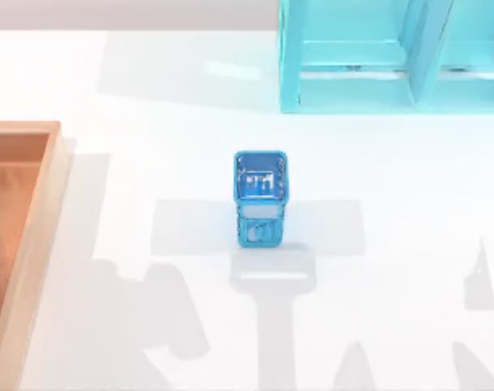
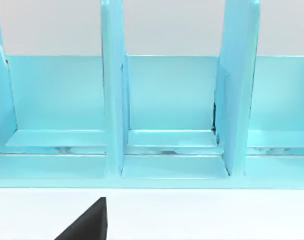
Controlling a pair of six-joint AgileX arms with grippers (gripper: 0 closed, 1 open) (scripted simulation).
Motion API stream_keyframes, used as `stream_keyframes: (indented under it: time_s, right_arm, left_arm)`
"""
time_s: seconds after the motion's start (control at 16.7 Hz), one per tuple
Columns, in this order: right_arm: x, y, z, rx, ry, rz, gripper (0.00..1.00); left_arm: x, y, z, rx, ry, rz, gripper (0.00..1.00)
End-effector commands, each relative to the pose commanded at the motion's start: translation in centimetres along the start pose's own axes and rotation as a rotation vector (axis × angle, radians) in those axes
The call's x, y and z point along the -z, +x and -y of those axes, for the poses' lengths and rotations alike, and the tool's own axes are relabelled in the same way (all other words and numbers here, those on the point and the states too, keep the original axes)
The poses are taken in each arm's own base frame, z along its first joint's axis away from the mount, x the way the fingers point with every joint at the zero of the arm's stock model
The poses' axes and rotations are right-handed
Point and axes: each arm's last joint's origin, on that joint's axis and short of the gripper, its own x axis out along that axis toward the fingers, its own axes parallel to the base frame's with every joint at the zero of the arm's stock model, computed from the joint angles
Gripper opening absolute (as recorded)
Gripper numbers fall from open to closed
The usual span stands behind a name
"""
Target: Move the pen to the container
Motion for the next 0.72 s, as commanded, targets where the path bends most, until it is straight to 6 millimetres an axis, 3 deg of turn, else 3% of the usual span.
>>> stream_keyframes:
  time_s: [0.18, 0.72]
  right_arm:
    - [0.00, 0.00, 0.00, 0.000, 0.000, 0.000, 1.00]
    - [0.00, 0.00, 0.00, 0.000, 0.000, 0.000, 1.00]
  left_arm:
    - [0.00, 0.00, 0.00, 0.000, 0.000, 0.000, 0.00]
    - [0.00, 0.00, 0.00, 0.000, 0.000, 0.000, 0.68]
